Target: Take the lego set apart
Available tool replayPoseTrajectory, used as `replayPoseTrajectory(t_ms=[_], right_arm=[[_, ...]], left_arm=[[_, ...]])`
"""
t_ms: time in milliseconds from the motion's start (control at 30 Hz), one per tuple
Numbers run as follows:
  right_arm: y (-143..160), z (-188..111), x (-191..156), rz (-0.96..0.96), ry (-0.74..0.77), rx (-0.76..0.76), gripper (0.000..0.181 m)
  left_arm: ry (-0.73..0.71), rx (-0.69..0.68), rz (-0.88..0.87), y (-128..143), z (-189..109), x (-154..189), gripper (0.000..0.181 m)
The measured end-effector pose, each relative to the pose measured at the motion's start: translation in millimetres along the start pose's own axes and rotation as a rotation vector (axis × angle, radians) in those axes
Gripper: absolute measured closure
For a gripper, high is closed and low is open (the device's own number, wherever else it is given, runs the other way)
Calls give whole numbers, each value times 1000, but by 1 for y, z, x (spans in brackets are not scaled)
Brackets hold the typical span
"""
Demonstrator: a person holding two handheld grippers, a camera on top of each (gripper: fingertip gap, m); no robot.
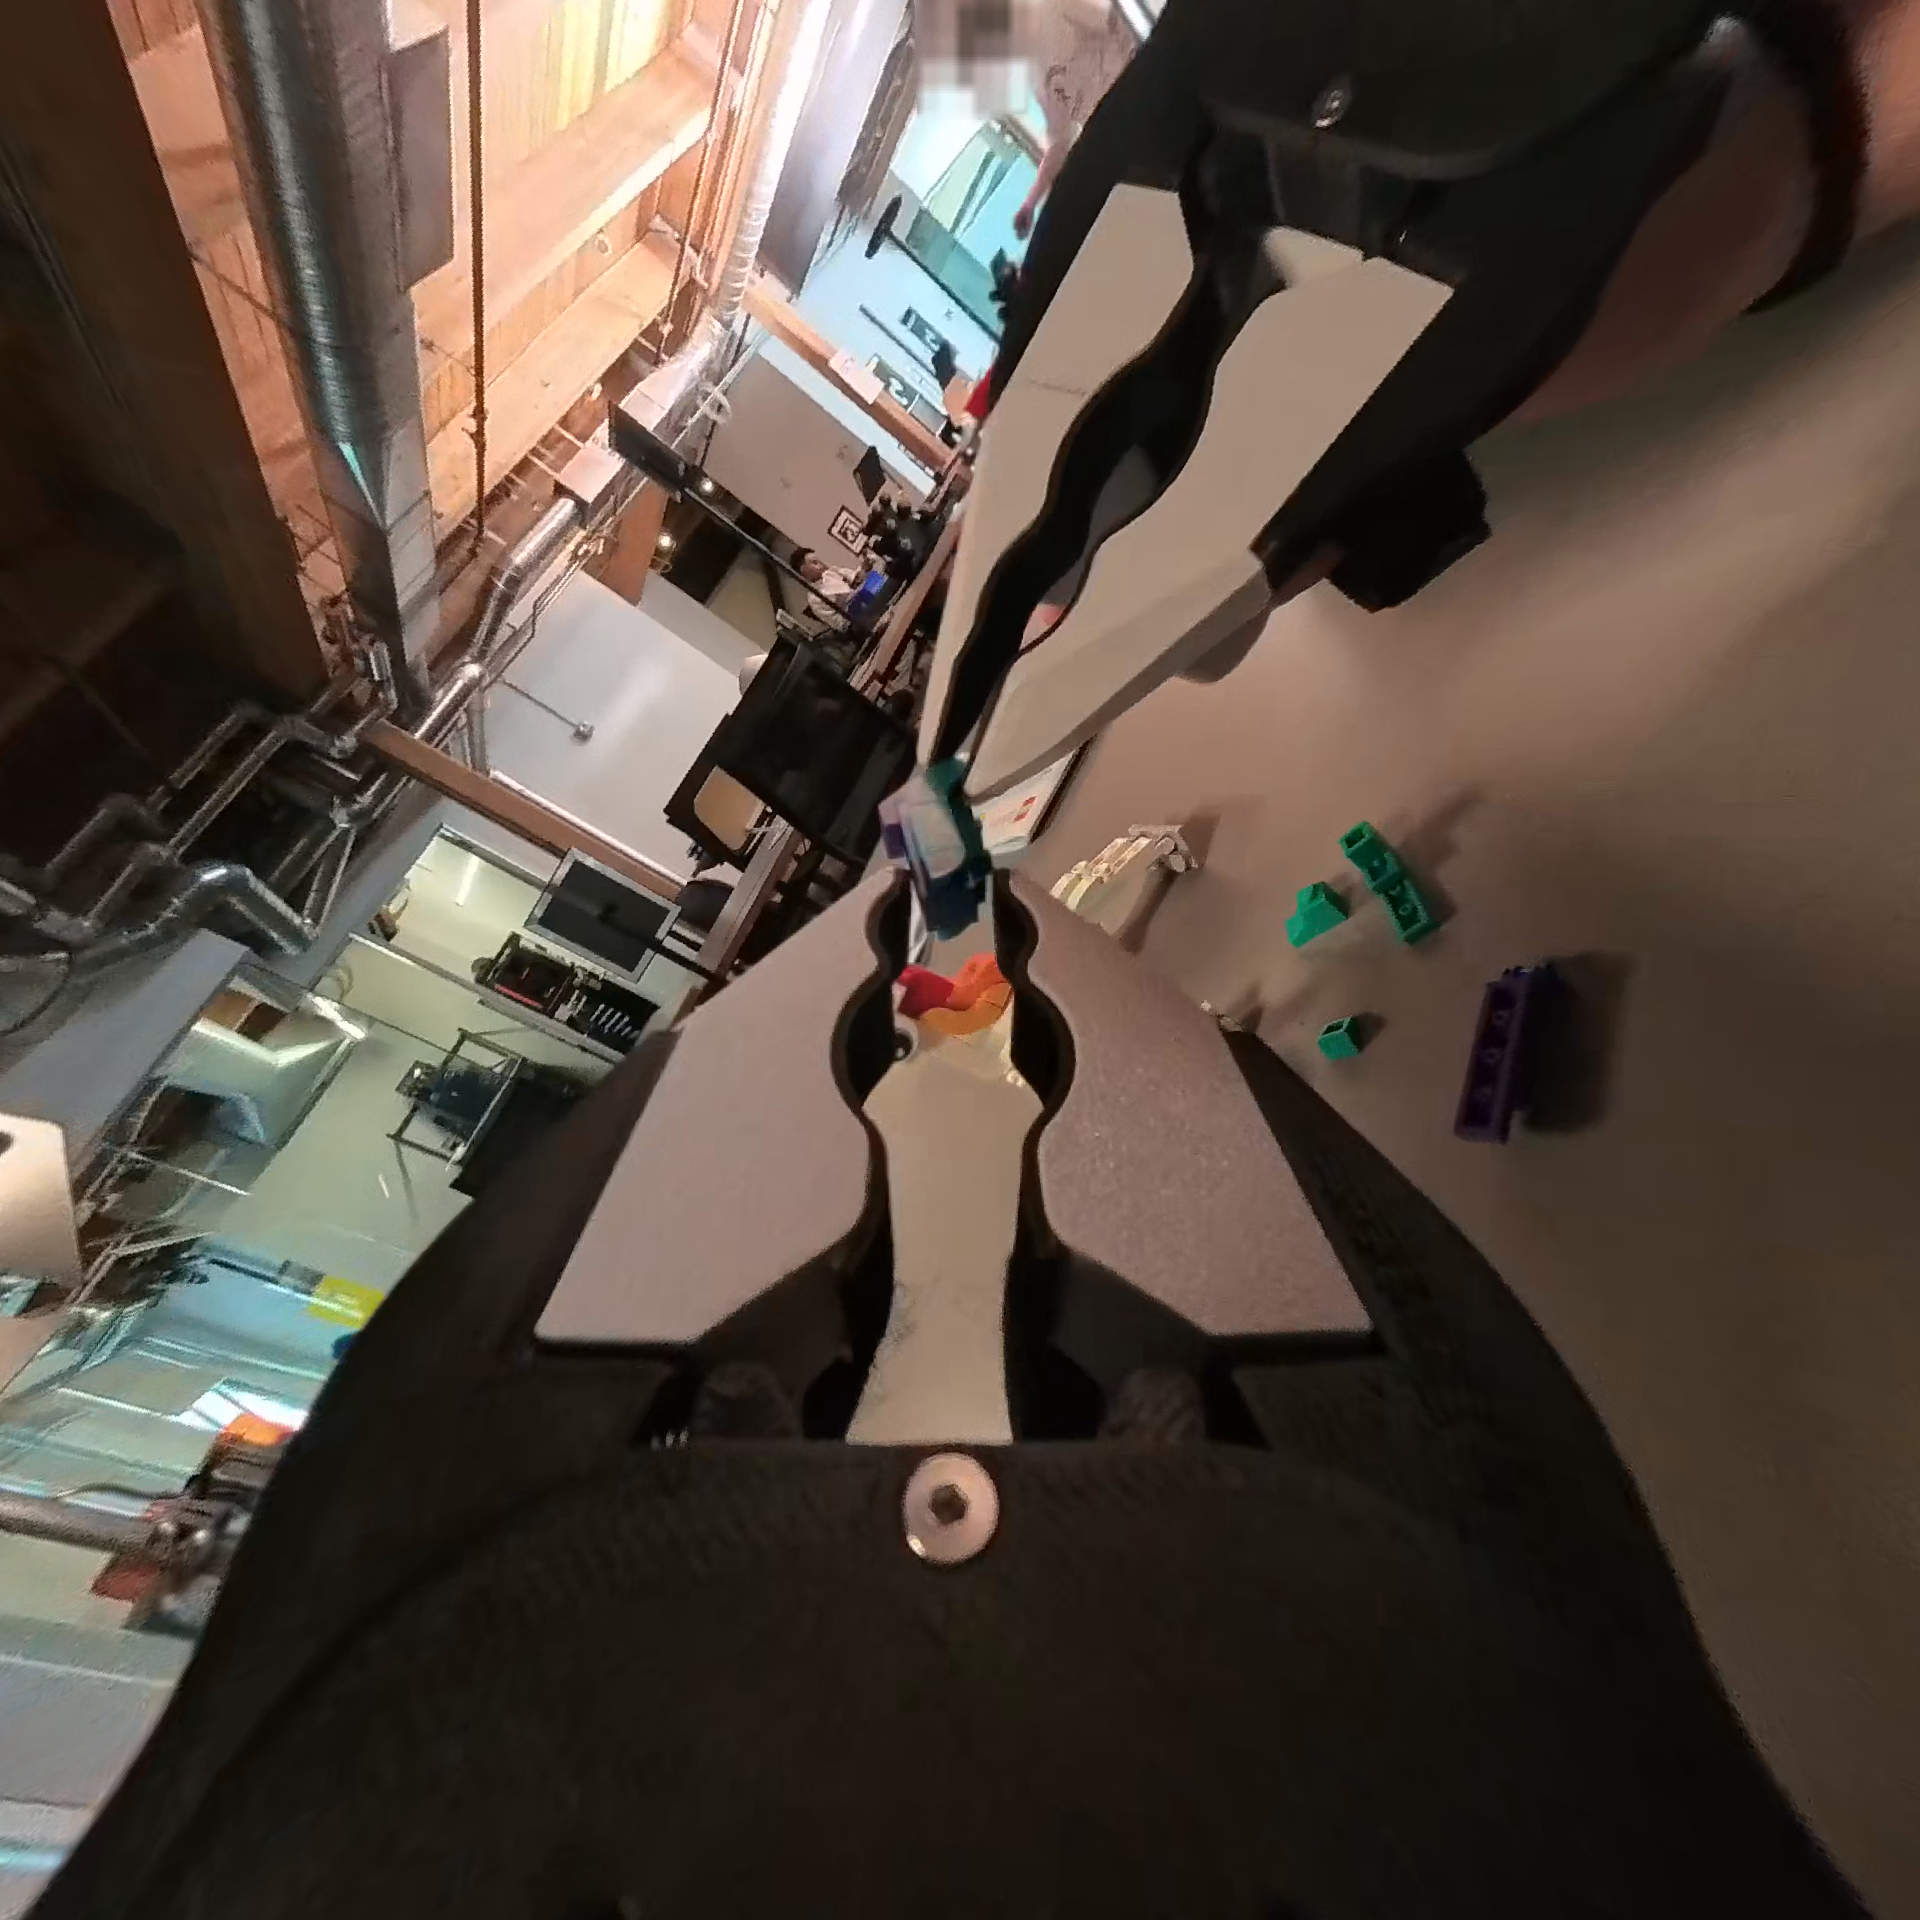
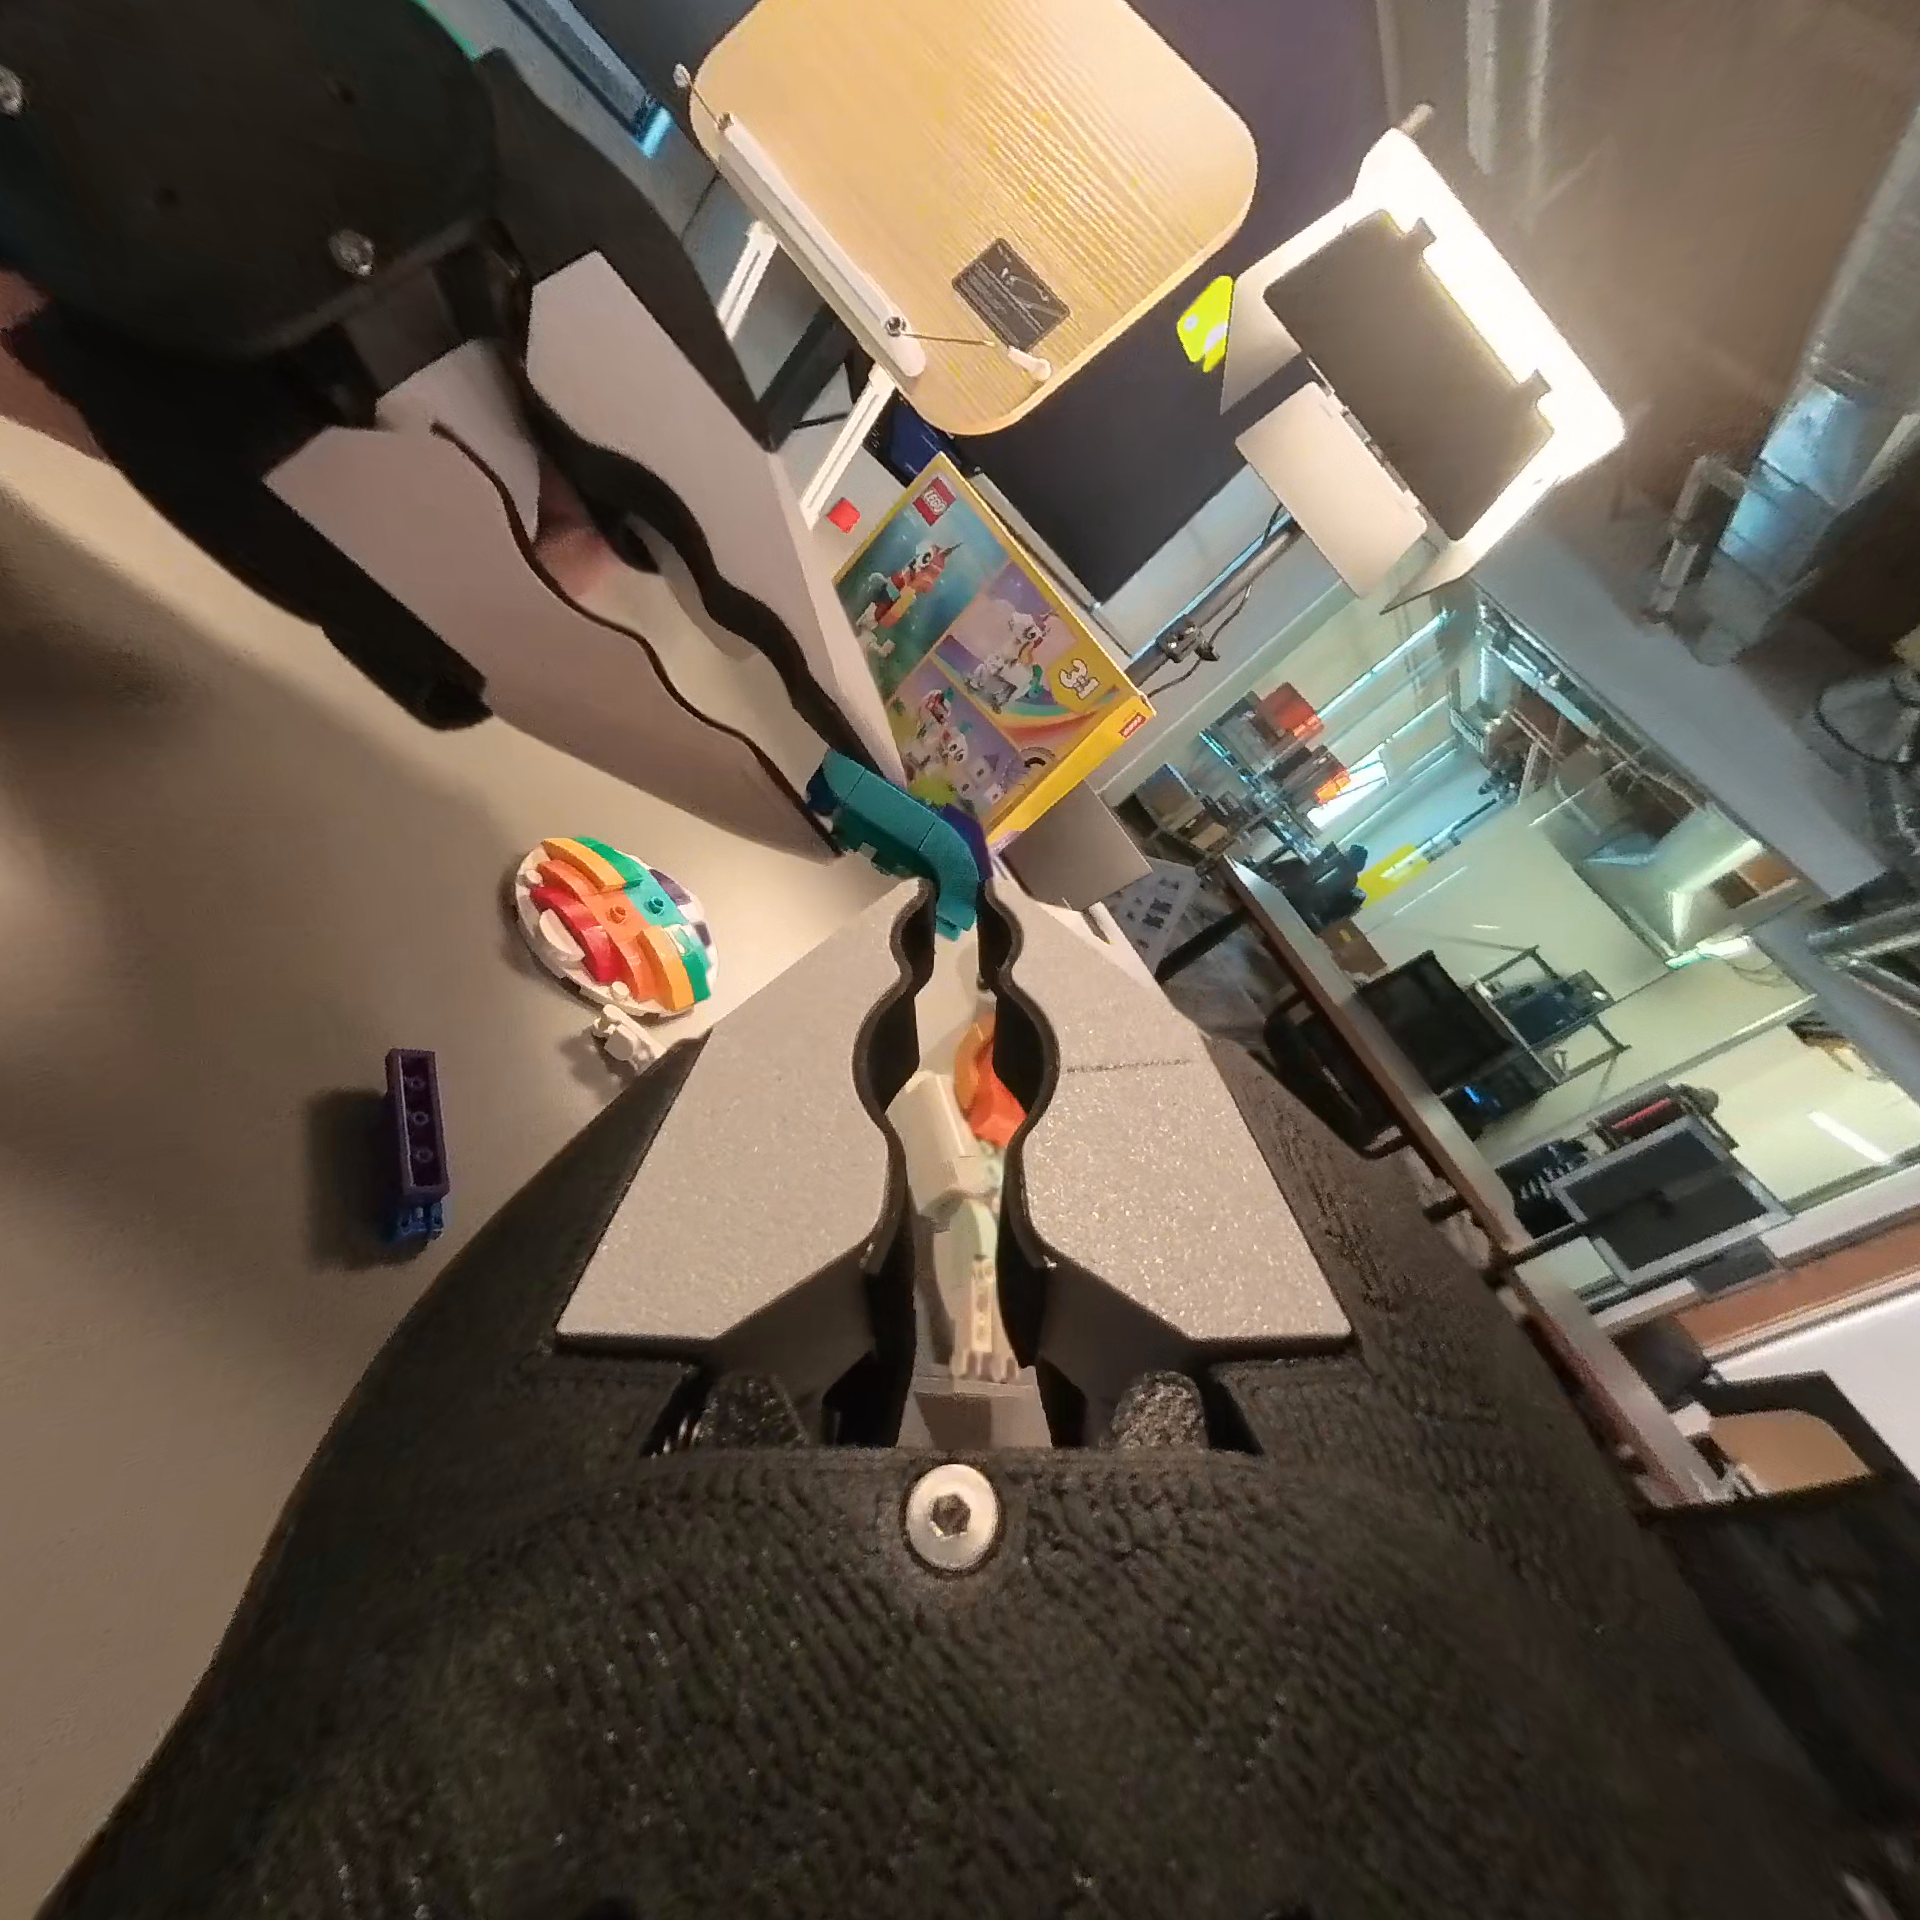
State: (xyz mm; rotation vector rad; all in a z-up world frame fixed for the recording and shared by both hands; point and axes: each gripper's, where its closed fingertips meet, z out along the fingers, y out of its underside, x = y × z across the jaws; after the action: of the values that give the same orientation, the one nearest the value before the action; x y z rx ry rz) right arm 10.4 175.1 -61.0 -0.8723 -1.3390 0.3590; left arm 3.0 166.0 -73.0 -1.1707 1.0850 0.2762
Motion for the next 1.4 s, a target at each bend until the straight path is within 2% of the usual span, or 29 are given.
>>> replayPoseTrajectory(t_ms=[67, 200, 300, 433, 567, 733, 867, 1000, 1100, 1167, 1333, 1400], right_arm=[[-1, 1, -2, 34, -19, 5, 175], [2, 2, -4, -5, -20, -25, 175], [-1, -1, -3, 96, -75, -20, 176], [3, -8, -9, 306, -239, 0, 176], [4, -17, -32, 455, -470, 20, 176], [28, -21, -32, 458, -481, -86, 176], [71, -29, -32, 317, -435, -323, 175], [97, -35, -46, 398, -495, -476, 149], [102, -34, -51, 486, -516, -509, 130], [99, -32, -50, 453, -508, -486, 123], [53, -18, -41, 299, -438, -222, 145], [30, -16, -41, 334, -442, -102, 150]], left_arm=[[2, -34, 15, 1, 4, 3, 160], [22, -69, -8, 5, 4, 2, 166], [29, -58, 29, 2, 3, 1, 167], [59, -66, 126, 1, 4, 10, 167], [126, -68, 224, 3, 6, 29, 167], [165, -111, 219, 16, 10, 38, 166], [165, -108, 204, 18, 9, 37, 166], [177, -91, 211, 17, 9, 43, 166], [201, -82, 134, 16, 10, 45, 166], [235, -72, 2, 13, 10, 43, 166], [356, 24, -367, -2, 6, 37, 167], [438, 97, -487, -12, 0, 39, 167]])
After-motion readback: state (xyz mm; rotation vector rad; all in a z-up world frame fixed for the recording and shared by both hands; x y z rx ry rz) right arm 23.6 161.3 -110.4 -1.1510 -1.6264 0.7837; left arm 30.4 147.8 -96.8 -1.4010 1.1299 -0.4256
